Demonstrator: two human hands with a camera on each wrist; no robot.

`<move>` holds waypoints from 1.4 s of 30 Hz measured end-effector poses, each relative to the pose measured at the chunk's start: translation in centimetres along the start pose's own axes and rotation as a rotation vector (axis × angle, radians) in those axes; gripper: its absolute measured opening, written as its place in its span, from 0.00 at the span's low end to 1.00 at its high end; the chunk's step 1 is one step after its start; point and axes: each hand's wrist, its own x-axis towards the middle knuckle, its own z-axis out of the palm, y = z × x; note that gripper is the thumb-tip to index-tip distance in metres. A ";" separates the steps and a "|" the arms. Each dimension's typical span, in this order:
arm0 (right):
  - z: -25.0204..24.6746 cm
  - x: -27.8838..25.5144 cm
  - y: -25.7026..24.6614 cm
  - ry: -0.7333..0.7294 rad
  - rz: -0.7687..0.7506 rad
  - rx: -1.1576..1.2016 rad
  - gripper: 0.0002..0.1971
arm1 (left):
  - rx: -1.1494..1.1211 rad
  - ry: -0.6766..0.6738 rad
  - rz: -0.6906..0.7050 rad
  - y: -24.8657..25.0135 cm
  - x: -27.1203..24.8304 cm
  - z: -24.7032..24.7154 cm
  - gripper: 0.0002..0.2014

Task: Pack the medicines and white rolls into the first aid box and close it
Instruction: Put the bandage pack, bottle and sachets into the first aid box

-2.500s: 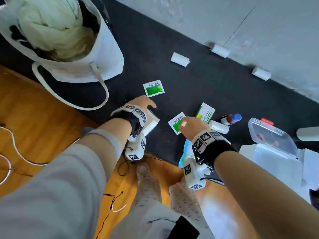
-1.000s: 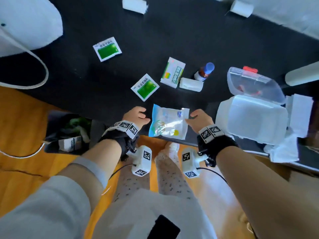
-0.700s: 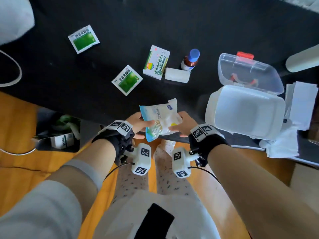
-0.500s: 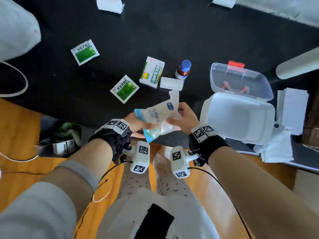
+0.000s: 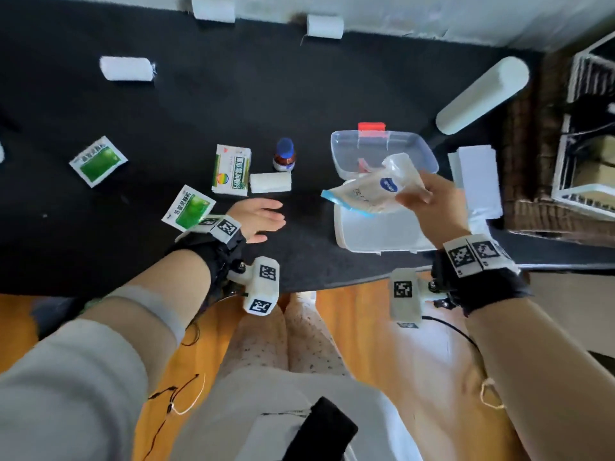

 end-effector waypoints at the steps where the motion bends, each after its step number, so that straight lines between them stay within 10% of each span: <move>1: -0.3 -0.1 1.1 0.034 0.012 0.001 0.09 | 0.026 -0.016 -0.012 -0.1 0.5 0.5 0.23; 9: 5.0 -0.9 4.8 -0.035 -0.049 -0.244 0.12 | 0.013 -0.047 -0.196 -1.1 2.0 2.4 0.09; 17: 9.6 -1.4 2.4 -0.158 -0.057 -0.192 0.12 | -0.069 -0.032 -0.144 -1.4 1.8 4.7 0.24; 22: 10.1 -1.7 2.0 -0.284 0.008 -0.240 0.13 | -0.183 -0.113 -0.218 -1.1 3.0 5.6 0.16; 25: 9.6 -1.4 2.5 -0.282 0.017 -0.241 0.13 | -0.219 -0.066 -0.214 -1.4 3.7 6.1 0.31; 31: 8.8 0.3 3.9 -0.235 0.043 -0.202 0.12 | -0.322 -0.198 -0.296 -0.6 3.6 7.8 0.21; 42: 8.2 2.0 4.2 -0.245 -0.019 -0.120 0.13 | 0.107 0.418 0.087 6.4 6.6 -1.8 0.30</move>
